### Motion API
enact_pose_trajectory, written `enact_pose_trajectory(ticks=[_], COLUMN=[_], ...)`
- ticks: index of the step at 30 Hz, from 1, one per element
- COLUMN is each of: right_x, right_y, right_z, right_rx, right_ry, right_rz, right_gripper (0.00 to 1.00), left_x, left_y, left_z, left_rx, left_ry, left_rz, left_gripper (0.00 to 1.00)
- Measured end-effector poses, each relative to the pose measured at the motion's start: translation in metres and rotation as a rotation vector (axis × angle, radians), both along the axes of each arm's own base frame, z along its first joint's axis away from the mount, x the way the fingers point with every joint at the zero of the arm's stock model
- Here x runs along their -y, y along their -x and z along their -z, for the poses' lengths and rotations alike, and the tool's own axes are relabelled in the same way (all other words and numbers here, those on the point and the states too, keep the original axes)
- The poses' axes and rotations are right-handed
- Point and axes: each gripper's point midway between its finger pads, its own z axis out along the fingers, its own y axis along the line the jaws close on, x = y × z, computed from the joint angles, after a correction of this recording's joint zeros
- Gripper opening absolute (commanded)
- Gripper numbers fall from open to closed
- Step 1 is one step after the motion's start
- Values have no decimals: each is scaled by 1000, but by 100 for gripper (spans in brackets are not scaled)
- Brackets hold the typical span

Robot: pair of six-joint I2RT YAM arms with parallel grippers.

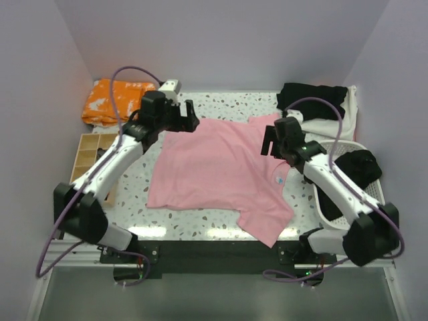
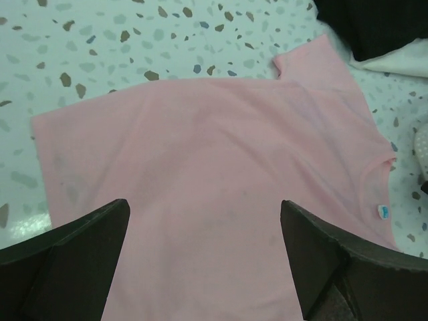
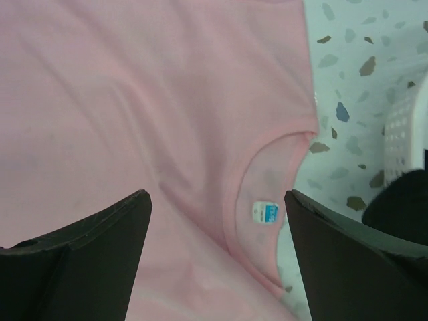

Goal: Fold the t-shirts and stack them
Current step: Flatten out the tshirt

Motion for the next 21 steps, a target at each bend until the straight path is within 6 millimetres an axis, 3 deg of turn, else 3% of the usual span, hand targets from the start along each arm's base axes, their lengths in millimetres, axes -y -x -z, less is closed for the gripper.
enact_pose_trajectory(ticks=[3,5,7,9,12,16,21], right_x=[-12,-17,-23,-29,-39,-41,-30], right_y=[-37,-54,-73,-95,-133,-165,-195], right_z=[45,70,83,85,81,85,116], right_rx=[-75,-123,-144,-136,-88,-64,-108], right_ry=[47,81,100,116,128,147,133], right_rz=[14,20,21,25,39,62,96], right_gripper=[84,84,83,83,83,83,83], left_x=[24,30,30,26,16,-2,-28], left_y=[-44,-58,-64,-69,-85,-107,-122], left_z=[72,128,175,204,223,216,210], left_rx=[-104,-199,-288,-346,-369,-332,-303], left_ry=[-20,-40,-49,-45,-15,13,14], left_rz=[32,44,49,47,28,-5,-57], left_gripper=[100,100,100,100,100,100,100])
